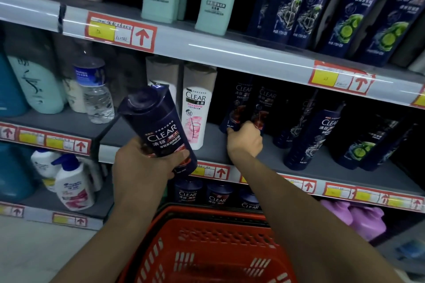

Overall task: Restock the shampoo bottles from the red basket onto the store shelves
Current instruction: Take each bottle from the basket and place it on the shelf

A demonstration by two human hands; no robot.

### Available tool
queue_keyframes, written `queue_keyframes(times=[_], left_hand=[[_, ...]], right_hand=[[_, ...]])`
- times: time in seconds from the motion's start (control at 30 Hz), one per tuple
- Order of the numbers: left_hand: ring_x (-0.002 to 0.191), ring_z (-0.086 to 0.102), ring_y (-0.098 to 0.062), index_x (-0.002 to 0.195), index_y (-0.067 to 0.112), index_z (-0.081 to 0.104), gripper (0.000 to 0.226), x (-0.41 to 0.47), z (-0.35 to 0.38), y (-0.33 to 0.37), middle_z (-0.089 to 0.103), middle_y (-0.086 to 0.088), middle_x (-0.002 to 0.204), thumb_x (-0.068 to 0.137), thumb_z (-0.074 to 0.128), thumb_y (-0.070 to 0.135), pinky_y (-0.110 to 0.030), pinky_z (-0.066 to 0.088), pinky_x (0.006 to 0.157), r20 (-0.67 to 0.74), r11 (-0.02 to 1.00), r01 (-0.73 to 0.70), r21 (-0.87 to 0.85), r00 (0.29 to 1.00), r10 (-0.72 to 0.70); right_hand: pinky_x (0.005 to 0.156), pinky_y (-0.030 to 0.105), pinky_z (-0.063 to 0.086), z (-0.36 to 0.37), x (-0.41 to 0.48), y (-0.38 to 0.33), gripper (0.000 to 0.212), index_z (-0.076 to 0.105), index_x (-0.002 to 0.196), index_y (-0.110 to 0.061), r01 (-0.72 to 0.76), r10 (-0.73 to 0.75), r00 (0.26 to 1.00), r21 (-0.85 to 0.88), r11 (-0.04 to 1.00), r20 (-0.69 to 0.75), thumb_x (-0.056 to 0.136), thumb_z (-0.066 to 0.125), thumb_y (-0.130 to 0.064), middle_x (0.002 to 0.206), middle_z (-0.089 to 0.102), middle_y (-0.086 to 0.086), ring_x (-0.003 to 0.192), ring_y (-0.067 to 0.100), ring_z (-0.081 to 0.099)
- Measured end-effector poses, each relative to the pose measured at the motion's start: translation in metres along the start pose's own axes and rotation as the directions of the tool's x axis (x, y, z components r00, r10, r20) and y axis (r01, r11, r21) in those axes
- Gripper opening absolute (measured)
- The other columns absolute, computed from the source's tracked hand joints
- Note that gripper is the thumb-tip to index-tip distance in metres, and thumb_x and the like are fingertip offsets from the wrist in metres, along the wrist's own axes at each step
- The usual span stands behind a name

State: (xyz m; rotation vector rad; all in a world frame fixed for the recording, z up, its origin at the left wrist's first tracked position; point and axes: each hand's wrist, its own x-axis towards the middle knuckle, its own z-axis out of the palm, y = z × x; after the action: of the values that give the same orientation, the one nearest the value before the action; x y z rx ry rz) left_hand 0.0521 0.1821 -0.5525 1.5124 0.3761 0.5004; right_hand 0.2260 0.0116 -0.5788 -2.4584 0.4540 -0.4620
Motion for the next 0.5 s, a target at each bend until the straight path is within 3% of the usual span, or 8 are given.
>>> queue_keyframes(times=[0.07, 0.3, 0.5], left_hand=[[0.069, 0.075, -0.01, 0.089, 0.027, 0.072, 0.04, 0.003, -0.001, 0.0, 0.077, 0.011, 0.08, 0.062, 0.097, 0.011, -0.03, 0.06, 0.056, -0.003, 1.0, 0.004, -0.001, 1.0, -0.004], [0.067, 0.075, -0.01, 0.088, 0.032, 0.072, 0.039, 0.005, 0.0, -0.003, 0.077, 0.016, 0.082, 0.061, 0.098, 0.021, -0.051, 0.064, 0.073, 0.007, 0.999, -0.013, 0.029, 1.0, 0.013], [0.071, 0.076, -0.012, 0.084, 0.046, 0.073, 0.043, 0.008, 0.0, -0.003, 0.078, 0.018, 0.085, 0.057, 0.1, 0.028, -0.052, 0.063, 0.074, 0.002, 0.999, -0.024, 0.032, 1.0, 0.024]], right_hand=[[0.083, 0.039, 0.053, 0.002, 0.0, -0.006, 0.034, 0.065, 0.108, -0.007, -0.027, 0.027, 1.0, -0.004, 1.0, -0.009, 0.092, 0.072, -0.036, 0.112, 0.071, 0.014, 0.105, 0.036, 0.068], [0.083, 0.038, 0.053, 0.008, -0.002, -0.017, 0.037, 0.062, 0.114, -0.004, -0.077, 0.077, 0.997, 0.002, 0.997, -0.021, 0.094, 0.071, -0.034, 0.116, 0.07, 0.016, 0.108, 0.036, 0.067], [0.083, 0.039, 0.054, 0.001, -0.004, -0.008, 0.033, 0.062, 0.114, -0.007, -0.08, 0.08, 0.997, 0.023, 0.997, 0.001, 0.093, 0.071, -0.03, 0.116, 0.07, 0.015, 0.108, 0.036, 0.067]])
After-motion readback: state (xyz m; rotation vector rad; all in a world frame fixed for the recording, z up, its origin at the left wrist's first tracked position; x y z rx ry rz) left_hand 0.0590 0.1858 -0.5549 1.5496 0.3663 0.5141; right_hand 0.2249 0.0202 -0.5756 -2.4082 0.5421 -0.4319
